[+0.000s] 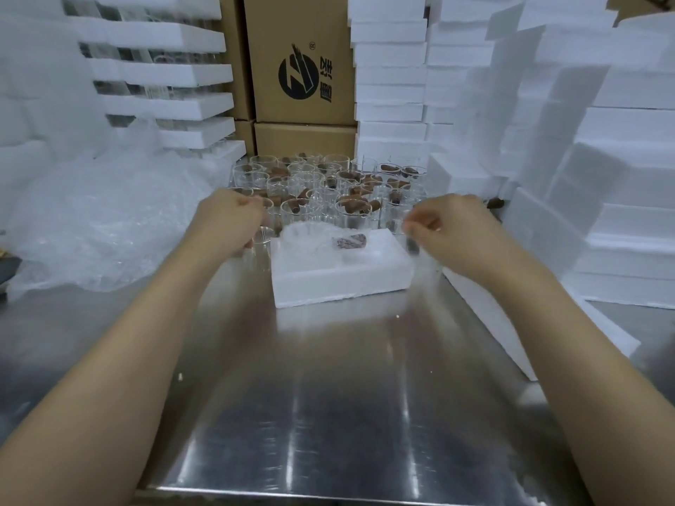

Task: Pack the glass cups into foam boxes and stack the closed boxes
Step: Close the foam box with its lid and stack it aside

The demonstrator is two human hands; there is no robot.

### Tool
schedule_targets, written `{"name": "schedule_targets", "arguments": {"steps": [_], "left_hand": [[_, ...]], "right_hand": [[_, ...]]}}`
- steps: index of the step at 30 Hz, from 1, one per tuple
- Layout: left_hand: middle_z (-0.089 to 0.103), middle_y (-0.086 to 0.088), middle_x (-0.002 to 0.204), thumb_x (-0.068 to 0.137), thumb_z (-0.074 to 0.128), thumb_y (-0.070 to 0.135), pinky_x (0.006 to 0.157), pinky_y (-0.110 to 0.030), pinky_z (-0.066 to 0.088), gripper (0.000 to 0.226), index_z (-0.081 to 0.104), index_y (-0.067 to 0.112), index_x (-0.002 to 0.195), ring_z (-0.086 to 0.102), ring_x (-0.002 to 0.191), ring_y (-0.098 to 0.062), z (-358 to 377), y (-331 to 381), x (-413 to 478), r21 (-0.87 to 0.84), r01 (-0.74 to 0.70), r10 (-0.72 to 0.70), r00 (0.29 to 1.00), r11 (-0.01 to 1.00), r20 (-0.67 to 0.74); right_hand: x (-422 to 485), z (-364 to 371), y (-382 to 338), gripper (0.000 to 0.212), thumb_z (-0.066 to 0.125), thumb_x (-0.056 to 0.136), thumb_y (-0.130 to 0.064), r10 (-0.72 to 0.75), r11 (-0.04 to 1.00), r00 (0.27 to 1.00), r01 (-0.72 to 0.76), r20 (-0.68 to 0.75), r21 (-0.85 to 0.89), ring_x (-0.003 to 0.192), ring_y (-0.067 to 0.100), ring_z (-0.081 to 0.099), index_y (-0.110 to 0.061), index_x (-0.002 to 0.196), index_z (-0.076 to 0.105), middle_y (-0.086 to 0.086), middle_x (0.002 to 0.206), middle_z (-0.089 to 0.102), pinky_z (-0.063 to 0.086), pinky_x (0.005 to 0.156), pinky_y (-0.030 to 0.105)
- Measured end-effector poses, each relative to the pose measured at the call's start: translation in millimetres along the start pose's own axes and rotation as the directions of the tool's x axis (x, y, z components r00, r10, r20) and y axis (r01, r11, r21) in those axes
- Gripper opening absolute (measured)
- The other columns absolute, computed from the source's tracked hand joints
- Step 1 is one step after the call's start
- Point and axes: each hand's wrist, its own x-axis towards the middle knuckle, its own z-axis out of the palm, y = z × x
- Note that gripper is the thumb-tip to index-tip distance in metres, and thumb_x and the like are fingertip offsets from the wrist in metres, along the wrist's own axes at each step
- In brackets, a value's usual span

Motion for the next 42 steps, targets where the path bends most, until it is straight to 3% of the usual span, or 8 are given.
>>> {"name": "schedule_targets", "arguments": {"steps": [6, 11, 16, 19, 23, 28, 35, 42], "left_hand": [[0.057, -0.002, 0.067, 0.090, 0.057, 0.011, 0.035, -0.018, 0.030, 0.017, 0.060, 0.015, 0.106, 0.043, 0.039, -0.008, -6.2, -0.4, -8.5, 0.096, 0.077, -0.110, 0.907, 0.992, 0.406], [0.055, -0.004, 0.059, 0.095, 0.052, 0.011, 0.040, -0.018, 0.040, 0.038, 0.052, 0.020, 0.132, 0.045, 0.043, -0.011, 6.2, -1.5, -9.0, 0.087, 0.052, -0.083, 0.908, 0.995, 0.412], [0.058, -0.006, 0.061, 0.096, 0.053, 0.015, 0.058, -0.026, 0.042, 0.033, 0.056, 0.012, 0.129, 0.048, 0.052, -0.016, 24.6, -2.0, -12.1, 0.042, -0.063, 0.046, 0.942, 0.997, 0.332], [0.060, 0.001, 0.063, 0.095, 0.054, 0.013, 0.066, -0.026, 0.043, 0.020, 0.067, 0.014, 0.110, 0.057, 0.062, -0.016, 29.3, -2.1, -14.6, 0.102, -0.213, 0.186, 0.957, 0.972, 0.222], [0.057, 0.004, 0.063, 0.099, 0.049, 0.017, 0.057, -0.023, 0.035, 0.025, 0.065, 0.009, 0.081, 0.049, 0.057, -0.007, 29.0, 7.2, -20.2, 0.098, -0.448, 0.458, 0.878, 0.889, -0.141], [0.070, 0.002, 0.068, 0.100, 0.030, 0.051, 0.066, -0.028, 0.044, 0.057, 0.072, 0.017, 0.083, 0.058, 0.052, -0.005, 31.0, 24.1, -34.0, -0.323, -0.387, 0.382, 0.921, 0.864, -0.081], [0.072, -0.006, 0.067, 0.097, 0.019, 0.063, 0.035, -0.017, 0.027, 0.072, 0.068, 0.011, 0.093, 0.057, 0.041, -0.014, 27.1, 32.0, -30.7, -0.645, -0.044, 0.099, 0.994, 0.763, 0.049], [0.059, 0.006, 0.057, 0.085, 0.055, 0.051, 0.037, -0.012, 0.034, 0.035, 0.064, 0.017, 0.088, 0.046, 0.040, -0.008, 16.2, 19.5, -21.4, -0.484, 0.100, -0.009, 0.982, 0.869, 0.186]], "right_hand": [[2.2, -12.7, 43.3, 0.064, 0.057, 0.088, -0.054, 0.491, 0.835, 0.809, -0.330, 0.324, -0.441, 0.129, 0.029, 0.045, -0.014, 0.137, 0.048, 0.006, 0.150, 0.039, 0.038, 0.095, 0.034], [-2.0, -20.8, 47.6, 0.083, 0.064, 0.082, -0.051, 0.543, 0.824, 0.774, -0.416, 0.326, -0.384, 0.110, 0.027, 0.045, -0.040, 0.151, 0.019, 0.010, 0.126, 0.045, 0.034, 0.079, 0.031], [5.0, -35.8, 51.4, 0.069, 0.066, 0.080, -0.058, 0.414, 0.886, 0.909, -0.414, 0.046, 0.211, 0.120, 0.020, 0.051, -0.031, 0.140, 0.046, 0.001, 0.142, 0.047, 0.034, 0.085, 0.028], [2.5, -40.8, 42.6, 0.064, 0.066, 0.072, -0.064, 0.371, 0.699, 0.928, -0.284, 0.006, 0.656, 0.094, 0.004, 0.062, -0.041, 0.129, 0.050, -0.018, 0.117, 0.061, 0.043, 0.078, 0.029], [8.3, -37.4, 29.8, 0.054, 0.064, 0.066, -0.055, 0.329, 0.370, 0.944, -0.101, -0.029, 0.924, 0.083, 0.015, 0.063, -0.030, 0.113, 0.055, -0.007, 0.095, 0.063, 0.049, 0.072, 0.034], [11.0, -18.6, 9.0, 0.048, 0.068, 0.072, -0.037, 0.443, 0.029, 0.872, 0.219, -0.209, 0.975, 0.098, 0.020, 0.064, -0.017, 0.105, 0.040, 0.001, 0.105, 0.054, 0.058, 0.079, 0.035], [10.4, 10.1, 3.8, 0.056, 0.069, 0.072, -0.019, 0.151, 0.171, 0.987, 0.034, -0.061, 0.985, 0.103, 0.020, 0.062, -0.025, 0.116, 0.035, 0.020, 0.144, 0.036, 0.051, 0.098, 0.036], [2.5, 16.4, 33.6, 0.071, 0.063, 0.072, -0.011, -0.082, 0.524, 0.987, -0.074, 0.137, 0.849, 0.101, -0.009, 0.055, -0.030, 0.138, 0.043, -0.042, 0.111, 0.052, 0.043, 0.078, 0.006]]}}
